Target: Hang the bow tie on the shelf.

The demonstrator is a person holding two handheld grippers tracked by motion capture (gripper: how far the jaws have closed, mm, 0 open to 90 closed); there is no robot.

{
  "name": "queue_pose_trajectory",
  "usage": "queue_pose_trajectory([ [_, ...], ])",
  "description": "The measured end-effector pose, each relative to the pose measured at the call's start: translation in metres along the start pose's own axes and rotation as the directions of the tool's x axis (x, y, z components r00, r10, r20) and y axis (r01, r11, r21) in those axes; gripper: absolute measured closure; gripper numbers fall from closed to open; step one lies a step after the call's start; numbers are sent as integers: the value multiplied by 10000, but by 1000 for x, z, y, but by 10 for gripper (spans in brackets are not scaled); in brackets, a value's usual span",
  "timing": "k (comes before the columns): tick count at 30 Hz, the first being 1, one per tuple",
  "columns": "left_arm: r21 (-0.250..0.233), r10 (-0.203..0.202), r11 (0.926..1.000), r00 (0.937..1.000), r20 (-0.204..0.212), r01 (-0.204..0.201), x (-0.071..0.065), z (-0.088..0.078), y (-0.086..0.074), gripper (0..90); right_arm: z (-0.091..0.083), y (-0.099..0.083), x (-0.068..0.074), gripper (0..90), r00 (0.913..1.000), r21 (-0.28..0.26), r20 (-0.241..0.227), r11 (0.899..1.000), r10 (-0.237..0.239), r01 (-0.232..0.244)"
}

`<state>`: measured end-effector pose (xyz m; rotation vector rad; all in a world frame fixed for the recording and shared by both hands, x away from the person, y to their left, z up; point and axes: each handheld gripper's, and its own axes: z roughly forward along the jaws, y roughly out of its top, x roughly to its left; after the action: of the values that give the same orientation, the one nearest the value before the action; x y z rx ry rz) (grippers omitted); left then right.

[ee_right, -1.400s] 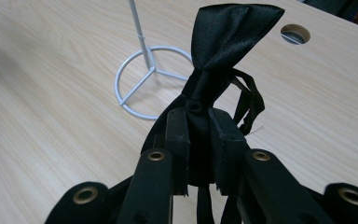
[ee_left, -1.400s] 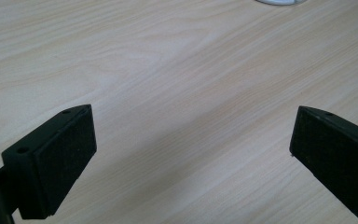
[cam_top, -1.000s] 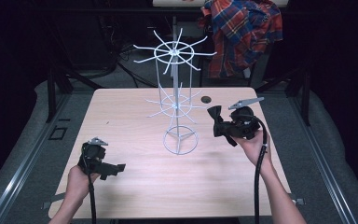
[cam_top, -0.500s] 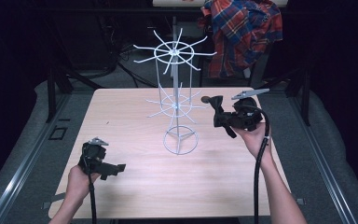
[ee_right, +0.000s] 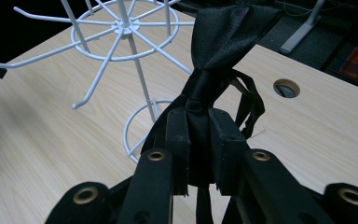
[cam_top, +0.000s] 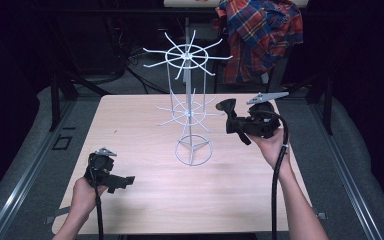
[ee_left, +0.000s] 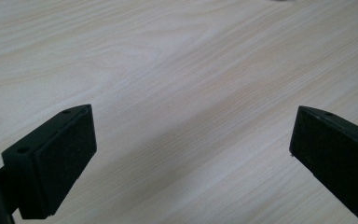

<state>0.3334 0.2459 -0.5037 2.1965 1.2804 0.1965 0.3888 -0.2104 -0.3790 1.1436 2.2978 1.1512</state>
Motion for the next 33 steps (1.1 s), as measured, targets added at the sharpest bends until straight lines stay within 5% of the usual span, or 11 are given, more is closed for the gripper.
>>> queue_pose_trajectory([
  [25,74,-15,10000,10000,-9,15,0,0,-2,6,-3,10,16,790,9974,-405,-85,9967,-709,705],
  [33,75,-8,10000,10000,-7,8,1,-1,-2,6,10,8,25,790,9936,3,-362,9942,-1072,1073],
])
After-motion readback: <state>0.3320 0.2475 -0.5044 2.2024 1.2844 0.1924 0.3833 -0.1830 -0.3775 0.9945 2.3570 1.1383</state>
